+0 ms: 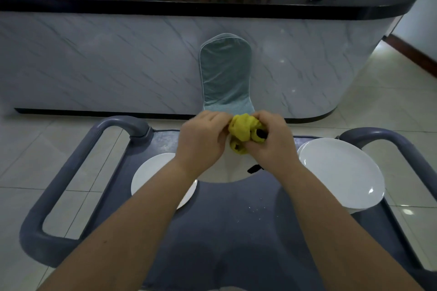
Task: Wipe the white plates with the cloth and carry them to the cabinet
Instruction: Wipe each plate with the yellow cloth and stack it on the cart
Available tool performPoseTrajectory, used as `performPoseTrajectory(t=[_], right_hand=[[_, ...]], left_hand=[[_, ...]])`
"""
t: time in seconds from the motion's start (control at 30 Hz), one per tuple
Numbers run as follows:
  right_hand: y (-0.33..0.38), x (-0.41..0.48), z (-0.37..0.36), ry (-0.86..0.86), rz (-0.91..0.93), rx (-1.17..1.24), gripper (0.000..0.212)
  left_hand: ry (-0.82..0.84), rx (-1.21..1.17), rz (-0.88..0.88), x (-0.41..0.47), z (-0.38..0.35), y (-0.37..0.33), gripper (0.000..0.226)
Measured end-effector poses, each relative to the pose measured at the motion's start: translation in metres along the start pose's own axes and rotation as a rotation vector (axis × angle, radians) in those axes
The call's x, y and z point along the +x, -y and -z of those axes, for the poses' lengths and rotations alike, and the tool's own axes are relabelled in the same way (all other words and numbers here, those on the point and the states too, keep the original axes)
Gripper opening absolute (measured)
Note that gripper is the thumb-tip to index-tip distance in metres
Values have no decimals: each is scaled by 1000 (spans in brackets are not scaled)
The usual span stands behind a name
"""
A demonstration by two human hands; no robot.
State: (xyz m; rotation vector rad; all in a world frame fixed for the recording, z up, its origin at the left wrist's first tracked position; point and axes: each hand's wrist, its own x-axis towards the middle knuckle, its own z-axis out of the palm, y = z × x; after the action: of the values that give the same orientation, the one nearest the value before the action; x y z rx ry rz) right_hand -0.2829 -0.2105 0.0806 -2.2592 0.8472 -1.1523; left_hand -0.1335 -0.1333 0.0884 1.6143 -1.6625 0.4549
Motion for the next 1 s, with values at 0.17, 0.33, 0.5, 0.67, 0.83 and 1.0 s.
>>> performPoseTrajectory(t=[0.17,0.33,0.5,0.67,0.83,1.0], right_hand=[[-2,-3,12,-101,-231,364,28],[-29,-44,-12,-130,-646,428,21],[-20,-33,-15,24,-222,99,17],[7,5,1,5,59,-24,23],[-4,0,10,-113,-345,437,23],[-25,-44,-17,-130,-629,397,20]], left_hand=[[-218,-309,466,6,15,15,8],[-301,-465,912,-50,-8,11,12],[119,22,178,-45,-18,12,23],[-4,-11,3,1,3,5,22],[-348,-398,599,2,17,22,13],[-217,-384,777,-55,-7,15,12]])
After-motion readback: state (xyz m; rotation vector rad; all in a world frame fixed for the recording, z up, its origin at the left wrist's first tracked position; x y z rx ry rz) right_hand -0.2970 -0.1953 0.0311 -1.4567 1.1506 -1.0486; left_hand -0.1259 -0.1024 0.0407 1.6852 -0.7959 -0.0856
